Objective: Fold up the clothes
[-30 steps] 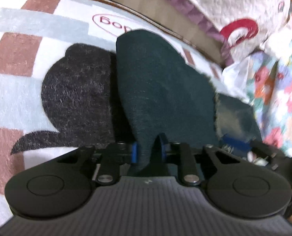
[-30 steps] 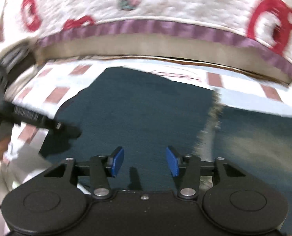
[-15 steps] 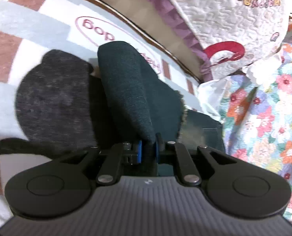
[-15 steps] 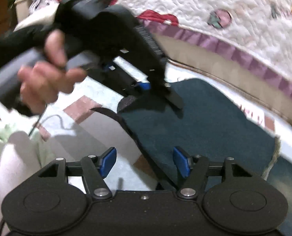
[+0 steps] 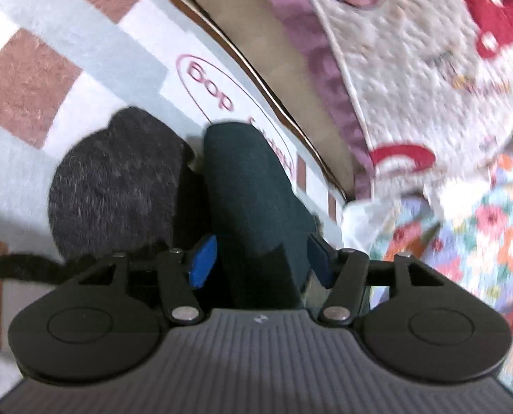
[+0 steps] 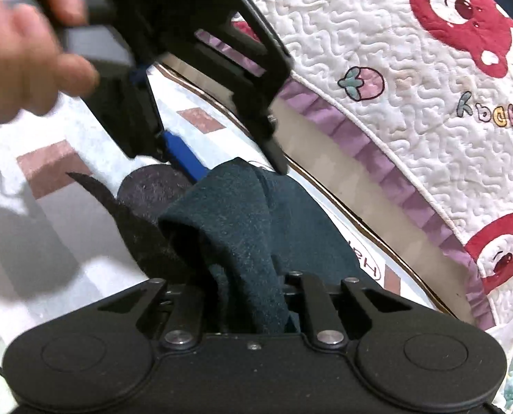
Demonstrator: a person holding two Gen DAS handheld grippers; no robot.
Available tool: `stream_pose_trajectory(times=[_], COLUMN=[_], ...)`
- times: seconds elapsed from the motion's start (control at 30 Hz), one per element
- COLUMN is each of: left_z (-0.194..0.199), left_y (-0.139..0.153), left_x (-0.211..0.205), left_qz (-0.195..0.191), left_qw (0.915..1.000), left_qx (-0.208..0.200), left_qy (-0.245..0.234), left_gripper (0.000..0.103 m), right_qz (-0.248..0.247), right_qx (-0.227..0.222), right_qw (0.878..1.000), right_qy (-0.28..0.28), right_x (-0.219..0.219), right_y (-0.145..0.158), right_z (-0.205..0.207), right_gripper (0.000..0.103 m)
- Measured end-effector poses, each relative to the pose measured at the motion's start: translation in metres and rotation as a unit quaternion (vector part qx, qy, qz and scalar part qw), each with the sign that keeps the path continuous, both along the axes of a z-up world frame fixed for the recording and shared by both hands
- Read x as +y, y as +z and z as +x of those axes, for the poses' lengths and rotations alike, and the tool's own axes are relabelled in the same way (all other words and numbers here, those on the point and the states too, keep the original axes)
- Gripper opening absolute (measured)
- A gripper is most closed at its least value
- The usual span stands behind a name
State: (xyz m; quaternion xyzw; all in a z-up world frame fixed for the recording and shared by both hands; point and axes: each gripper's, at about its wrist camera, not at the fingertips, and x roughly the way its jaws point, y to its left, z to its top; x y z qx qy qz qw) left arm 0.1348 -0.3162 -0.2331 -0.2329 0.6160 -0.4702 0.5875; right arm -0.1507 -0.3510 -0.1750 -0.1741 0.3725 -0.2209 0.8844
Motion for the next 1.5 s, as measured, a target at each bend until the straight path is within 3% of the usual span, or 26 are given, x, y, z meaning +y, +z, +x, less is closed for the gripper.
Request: stream_pose_trajectory(times=[0.03, 0.1, 0.2, 0.23, 0.27, 0.3, 0.4, 0.57, 0.7, 0.8, 0.9, 1.0, 1.1, 1.17, 1.27, 1.4, 1.5], left_z=[0.002, 0.004, 0.005, 0.006, 0.006, 0.005, 0.004, 0.008, 0.020, 0.039, 0.054, 0.060, 0.050, 0.041, 0.021, -0.007, 0.001], left_y=[-0.006, -0.015, -0.024, -0.025, -0.025, -0.023, -0.010, 0.013, 0.038, 0.065, 0.111, 0.143, 0.149, 0.148, 0.152, 0.169, 0.157], left_x=[-0.005, -0.018, -0.038, -0.041, -0.045, -0.047, -0.043, -0.016, 0.022, 0.067, 0.130, 0.166, 0.159, 0.149, 0.128, 0.091, 0.101], left_qz=[-0.004, -0.026, -0.016, -0.010, -0.009, -0.014, -0.011, -0.033, -0.031, -0.016, -0.010, 0.001, 0.036, 0.038, -0.002, -0.027, -0.008], left_qw=[0.9999, 0.9990, 0.9992, 0.9995, 0.9995, 0.9987, 0.9962, 0.9935, 0.9887, 0.9853, 0.9749, 0.9688, 0.9609, 0.9573, 0.9582, 0.9493, 0.9522], left_qx=[0.016, 0.036, 0.024, 0.009, -0.008, -0.028, -0.073, -0.108, -0.147, -0.166, -0.206, -0.228, -0.260, -0.274, -0.279, -0.312, -0.304], left_qy=[0.005, -0.008, -0.029, -0.027, -0.030, -0.041, -0.046, -0.015, 0.010, 0.038, 0.083, 0.097, 0.088, 0.084, 0.062, 0.025, 0.028], left_gripper=[0.059, 0.076, 0.075, 0.071, 0.054, 0.030, 0.021, 0.019, 0.019, 0.019, 0.019, 0.019, 0.019, 0.019, 0.020, 0.020, 0.020], right_qz=[-0.001, -0.007, -0.007, -0.003, 0.001, 0.005, 0.011, -0.003, 0.038, 0.102, 0.156, 0.235, 0.314, 0.338, 0.351, 0.361, 0.334], right_qx=[-0.001, 0.001, 0.003, 0.001, 0.000, -0.001, -0.005, -0.033, -0.063, -0.097, -0.131, -0.177, -0.198, -0.201, -0.223, -0.256, -0.257], right_qw=[1.000, 1.000, 1.000, 1.000, 1.000, 1.000, 1.000, 0.999, 0.996, 0.987, 0.971, 0.939, 0.909, 0.902, 0.897, 0.889, 0.899], right_qy=[0.001, 0.006, 0.012, 0.012, 0.013, 0.014, 0.018, 0.024, 0.048, 0.075, 0.122, 0.176, 0.190, 0.177, 0.151, 0.119, 0.118], right_x=[0.001, 0.004, 0.004, 0.002, 0.001, 0.000, 0.000, 0.013, 0.024, 0.037, 0.064, 0.076, 0.068, 0.061, 0.045, 0.023, 0.018], right_y=[0.000, -0.001, 0.001, 0.002, 0.005, 0.007, 0.013, 0.029, 0.055, 0.074, 0.100, 0.123, 0.124, 0.115, 0.105, 0.096, 0.100], right_z=[-0.001, -0.002, -0.002, -0.003, -0.003, -0.003, -0.002, 0.003, 0.014, 0.031, 0.056, 0.071, 0.075, 0.071, 0.043, 0.006, -0.002], right_gripper=[0.015, 0.015, 0.015, 0.015, 0.015, 0.015, 0.014, 0.014, 0.014, 0.015, 0.015, 0.015, 0.015, 0.016, 0.016, 0.016, 0.017])
